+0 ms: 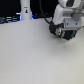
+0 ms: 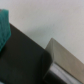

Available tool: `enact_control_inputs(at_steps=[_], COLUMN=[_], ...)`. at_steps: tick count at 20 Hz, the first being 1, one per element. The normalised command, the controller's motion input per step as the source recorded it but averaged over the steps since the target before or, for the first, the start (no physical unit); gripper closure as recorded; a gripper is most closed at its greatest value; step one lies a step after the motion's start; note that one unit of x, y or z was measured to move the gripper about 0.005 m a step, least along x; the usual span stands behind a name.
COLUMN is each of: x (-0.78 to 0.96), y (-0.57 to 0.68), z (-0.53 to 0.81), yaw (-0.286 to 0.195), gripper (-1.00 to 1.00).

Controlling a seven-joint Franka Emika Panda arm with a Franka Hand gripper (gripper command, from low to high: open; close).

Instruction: Open the kcup holder, insert the kcup into the holder, and close the kcup holder

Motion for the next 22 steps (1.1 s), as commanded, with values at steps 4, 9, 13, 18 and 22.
enact_control_inputs(at_steps=[4, 9, 13, 18, 22], x=[-0.83, -0.94, -0.93, -0.9, -0.38], y=[0.61, 0.59, 0.6, 0.62, 0.53], z=[0.01, 0.0, -0.01, 0.01, 0.43], yaw=[0.012, 0.0, 0.001, -0.001, -0.004], gripper=[-1.0, -1.0, -1.0, -1.0, -1.0])
